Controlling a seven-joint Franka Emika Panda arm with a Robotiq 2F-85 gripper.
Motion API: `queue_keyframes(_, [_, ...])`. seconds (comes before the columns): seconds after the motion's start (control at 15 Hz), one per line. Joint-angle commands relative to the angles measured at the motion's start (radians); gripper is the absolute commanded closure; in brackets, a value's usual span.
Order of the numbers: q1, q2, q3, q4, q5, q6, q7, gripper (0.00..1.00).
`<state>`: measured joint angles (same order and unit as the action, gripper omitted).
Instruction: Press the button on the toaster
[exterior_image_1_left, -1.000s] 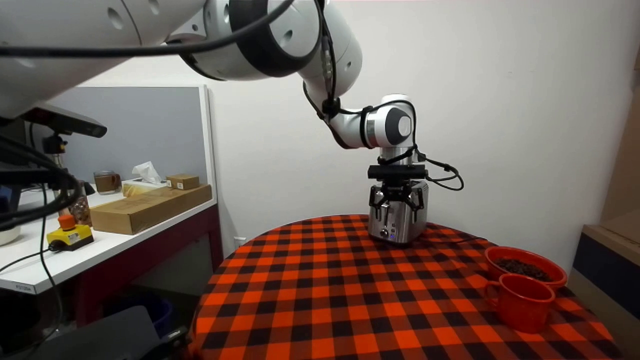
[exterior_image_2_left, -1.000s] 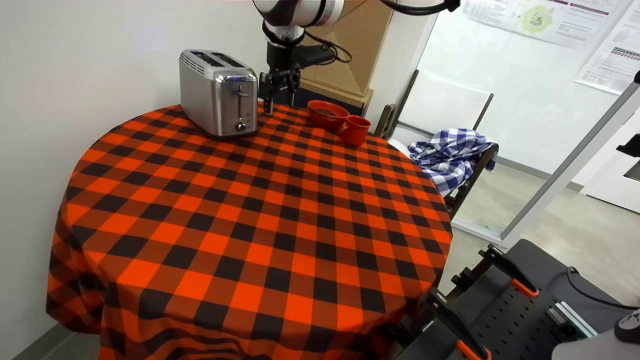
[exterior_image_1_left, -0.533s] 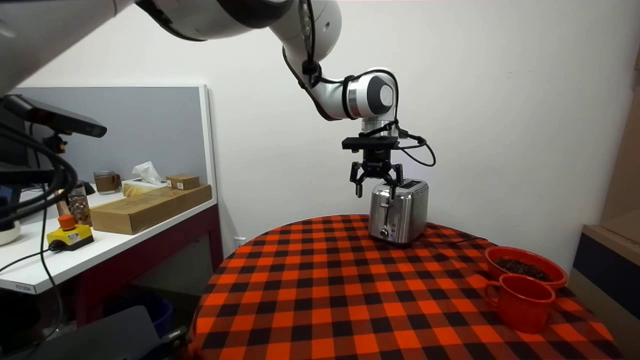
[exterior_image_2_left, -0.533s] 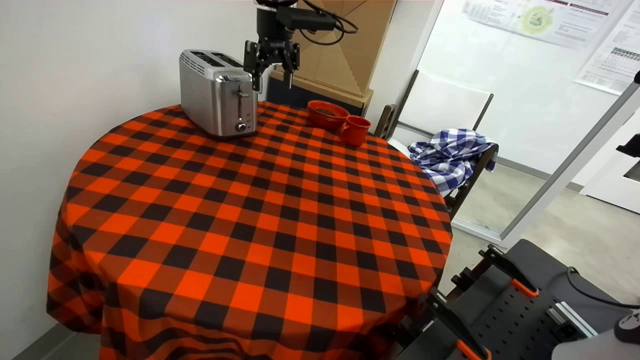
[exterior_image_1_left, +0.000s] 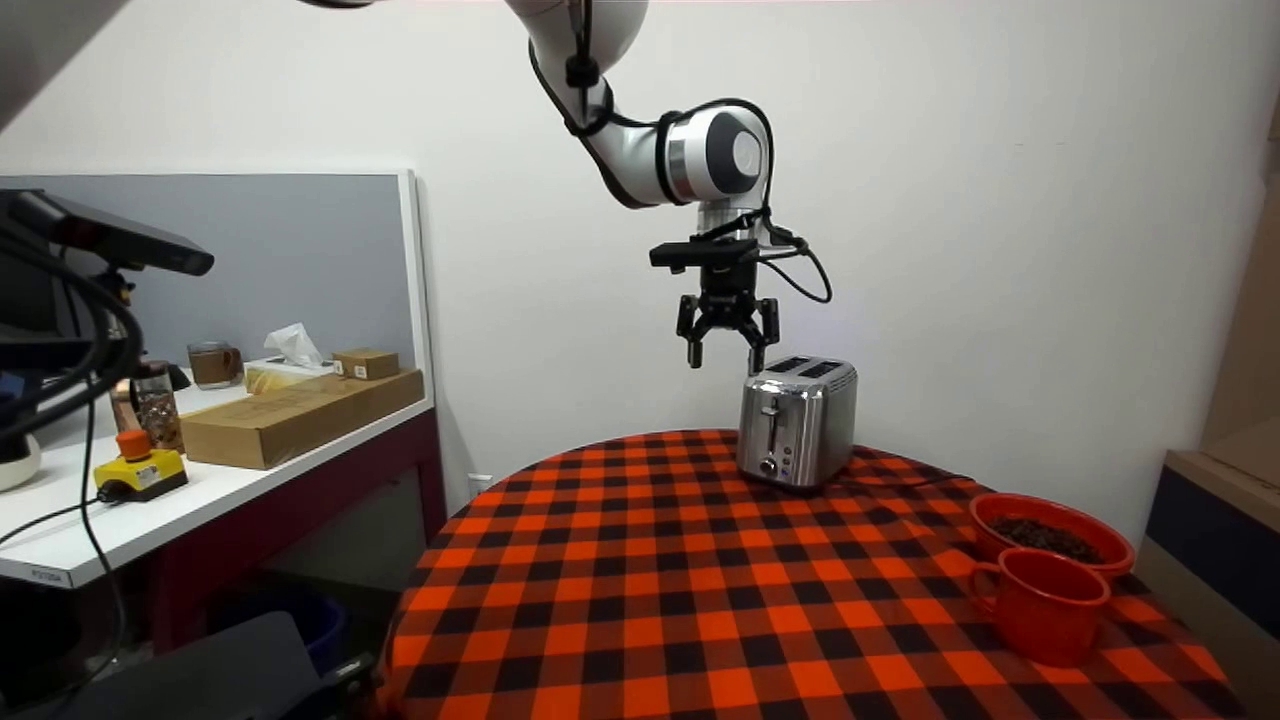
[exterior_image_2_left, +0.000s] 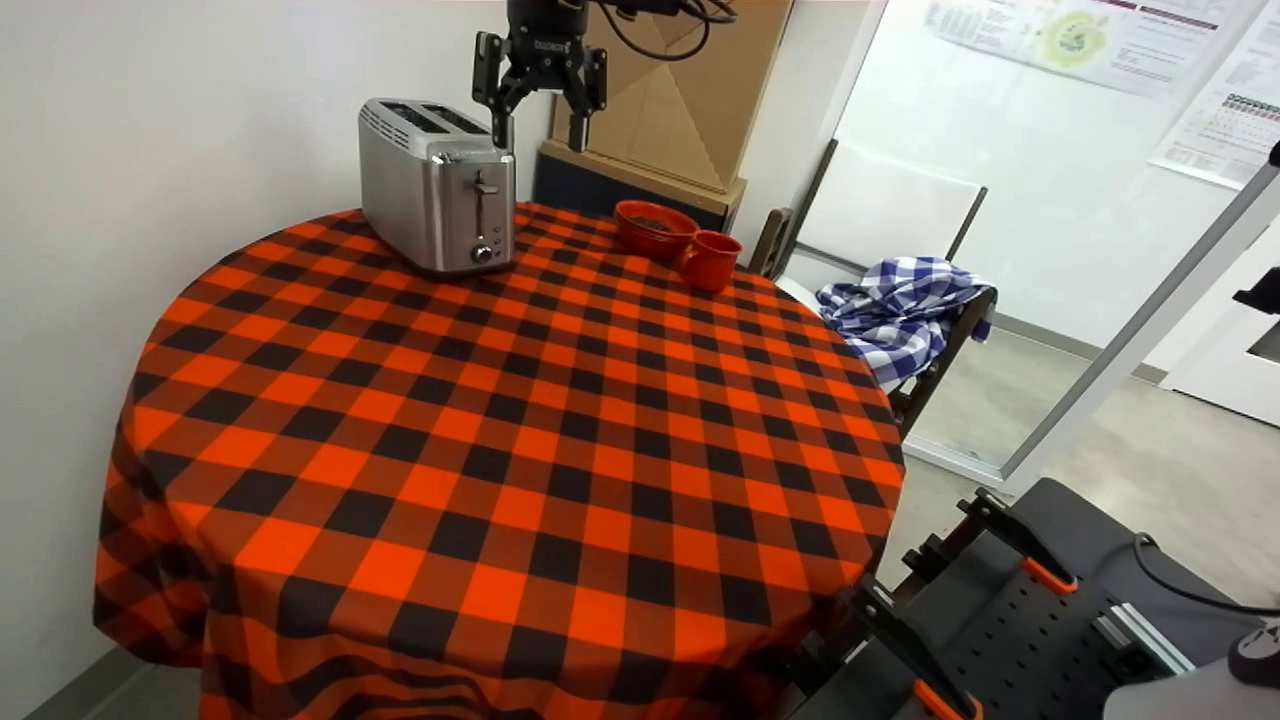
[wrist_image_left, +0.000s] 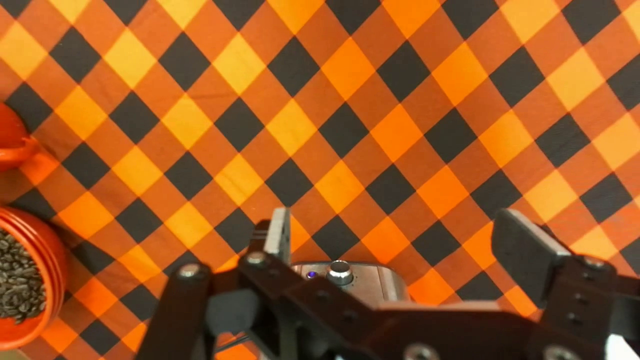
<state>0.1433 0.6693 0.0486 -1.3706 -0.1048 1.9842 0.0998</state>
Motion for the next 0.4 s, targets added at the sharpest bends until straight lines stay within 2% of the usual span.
queue_keyframes(0.0, [0.004, -0.004, -0.006, -0.004, 0.004, -0.002, -0.001, 0.0])
queue_keyframes(0.33, [0.004, -0.007, -0.006, -0.011, 0.004, -0.001, 0.001, 0.0])
